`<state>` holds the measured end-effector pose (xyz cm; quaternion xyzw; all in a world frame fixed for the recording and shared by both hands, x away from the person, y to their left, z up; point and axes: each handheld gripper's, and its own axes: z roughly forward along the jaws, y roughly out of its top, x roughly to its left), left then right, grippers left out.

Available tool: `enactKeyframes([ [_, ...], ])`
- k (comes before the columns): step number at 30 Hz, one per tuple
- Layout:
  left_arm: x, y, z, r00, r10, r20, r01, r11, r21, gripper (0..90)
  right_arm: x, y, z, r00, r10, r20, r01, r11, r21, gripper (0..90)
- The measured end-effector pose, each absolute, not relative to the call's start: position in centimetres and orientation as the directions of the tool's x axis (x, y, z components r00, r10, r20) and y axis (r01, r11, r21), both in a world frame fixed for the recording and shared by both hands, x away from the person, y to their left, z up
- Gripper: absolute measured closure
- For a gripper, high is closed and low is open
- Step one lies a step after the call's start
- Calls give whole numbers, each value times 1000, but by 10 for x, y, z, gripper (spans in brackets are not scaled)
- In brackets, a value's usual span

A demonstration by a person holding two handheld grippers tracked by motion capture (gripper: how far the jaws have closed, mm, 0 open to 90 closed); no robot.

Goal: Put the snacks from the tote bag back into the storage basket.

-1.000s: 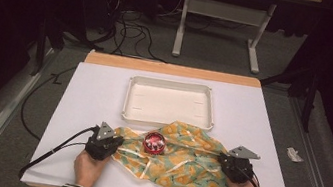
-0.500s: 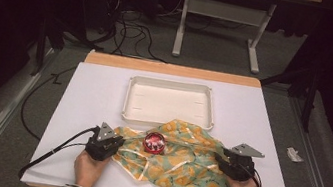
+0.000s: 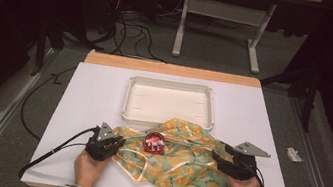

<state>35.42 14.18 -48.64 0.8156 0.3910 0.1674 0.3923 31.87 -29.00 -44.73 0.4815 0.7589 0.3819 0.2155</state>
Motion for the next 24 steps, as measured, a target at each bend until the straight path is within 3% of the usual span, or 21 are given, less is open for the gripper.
enactKeyframes([
  [24, 353, 141, -487, 640, 767, -31, 502, -388, 773, 748, 315, -260, -420, -551, 833, 49, 482, 270, 834, 421],
])
